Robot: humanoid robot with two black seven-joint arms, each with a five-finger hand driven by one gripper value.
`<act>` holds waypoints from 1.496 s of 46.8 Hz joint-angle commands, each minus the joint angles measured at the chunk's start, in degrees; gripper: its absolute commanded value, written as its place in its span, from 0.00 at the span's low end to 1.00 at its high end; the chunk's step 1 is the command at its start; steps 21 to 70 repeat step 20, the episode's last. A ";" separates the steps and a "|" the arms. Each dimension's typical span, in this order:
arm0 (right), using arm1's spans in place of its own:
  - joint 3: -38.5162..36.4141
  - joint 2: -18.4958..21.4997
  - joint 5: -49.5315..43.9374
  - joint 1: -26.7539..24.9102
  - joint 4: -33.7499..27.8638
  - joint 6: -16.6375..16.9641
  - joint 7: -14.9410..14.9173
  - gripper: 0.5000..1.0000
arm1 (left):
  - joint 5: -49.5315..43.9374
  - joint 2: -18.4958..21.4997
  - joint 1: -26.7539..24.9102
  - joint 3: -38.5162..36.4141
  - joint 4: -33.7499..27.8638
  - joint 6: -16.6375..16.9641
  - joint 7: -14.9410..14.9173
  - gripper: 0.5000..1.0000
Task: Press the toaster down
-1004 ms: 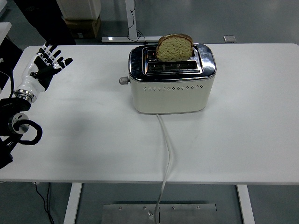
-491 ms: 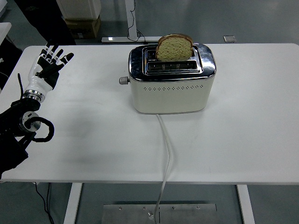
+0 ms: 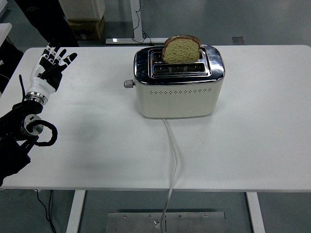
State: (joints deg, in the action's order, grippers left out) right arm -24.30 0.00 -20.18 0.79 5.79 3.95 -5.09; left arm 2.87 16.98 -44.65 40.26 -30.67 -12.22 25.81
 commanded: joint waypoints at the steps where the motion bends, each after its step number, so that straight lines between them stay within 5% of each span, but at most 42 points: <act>1: 0.04 0.00 -0.12 0.09 0.09 0.00 0.00 1.00 | -0.05 -0.10 0.00 -0.01 -0.01 0.01 0.03 1.00; 70: 0.04 0.00 -0.12 0.09 0.09 0.00 0.00 1.00 | -1.11 -0.37 0.00 0.52 -0.01 0.01 0.03 1.00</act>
